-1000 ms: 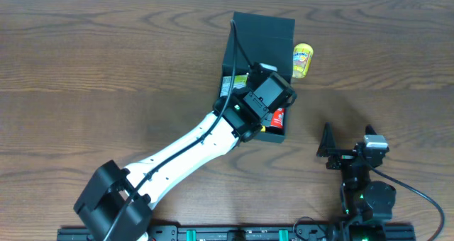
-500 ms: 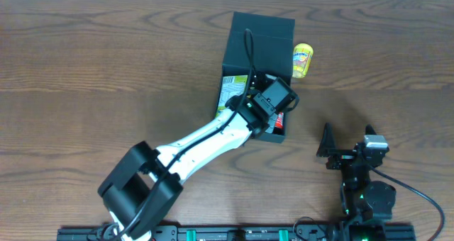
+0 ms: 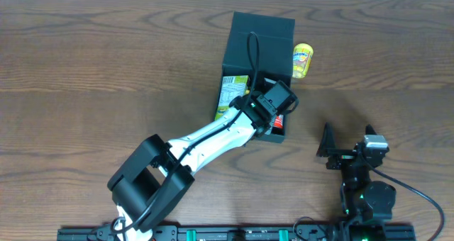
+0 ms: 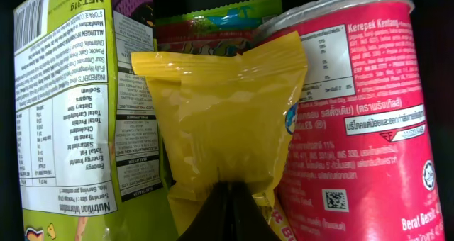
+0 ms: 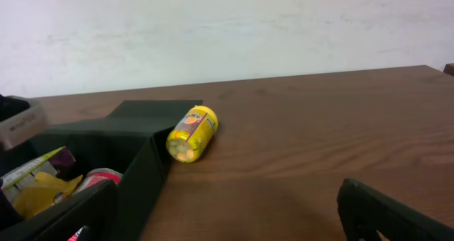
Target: Pack container
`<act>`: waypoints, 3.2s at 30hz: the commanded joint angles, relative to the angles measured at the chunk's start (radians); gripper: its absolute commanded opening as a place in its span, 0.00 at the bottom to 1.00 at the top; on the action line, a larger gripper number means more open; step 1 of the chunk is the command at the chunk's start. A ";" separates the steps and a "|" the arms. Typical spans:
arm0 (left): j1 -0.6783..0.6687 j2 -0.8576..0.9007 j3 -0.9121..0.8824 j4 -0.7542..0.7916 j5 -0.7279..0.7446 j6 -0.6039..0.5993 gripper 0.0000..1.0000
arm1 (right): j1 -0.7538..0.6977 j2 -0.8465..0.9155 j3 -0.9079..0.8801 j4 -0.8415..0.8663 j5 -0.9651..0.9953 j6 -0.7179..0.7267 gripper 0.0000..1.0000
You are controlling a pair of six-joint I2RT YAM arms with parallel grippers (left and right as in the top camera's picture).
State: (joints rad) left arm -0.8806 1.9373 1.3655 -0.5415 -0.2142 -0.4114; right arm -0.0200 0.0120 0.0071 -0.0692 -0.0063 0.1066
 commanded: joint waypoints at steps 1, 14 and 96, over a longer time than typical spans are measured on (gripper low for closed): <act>0.004 0.019 -0.009 -0.009 -0.005 0.003 0.06 | 0.014 -0.005 -0.002 -0.005 0.003 0.012 0.99; 0.003 -0.153 -0.008 -0.027 -0.078 0.015 0.06 | 0.014 -0.005 -0.002 -0.005 0.003 0.012 0.99; 0.821 -0.766 -0.011 -0.536 -0.002 0.004 0.95 | 0.014 0.154 0.449 -0.300 0.208 0.098 0.99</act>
State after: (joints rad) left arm -0.0654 1.1687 1.3632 -1.0744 -0.2226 -0.3965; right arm -0.0200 0.1001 0.3359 -0.3550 0.1284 0.1829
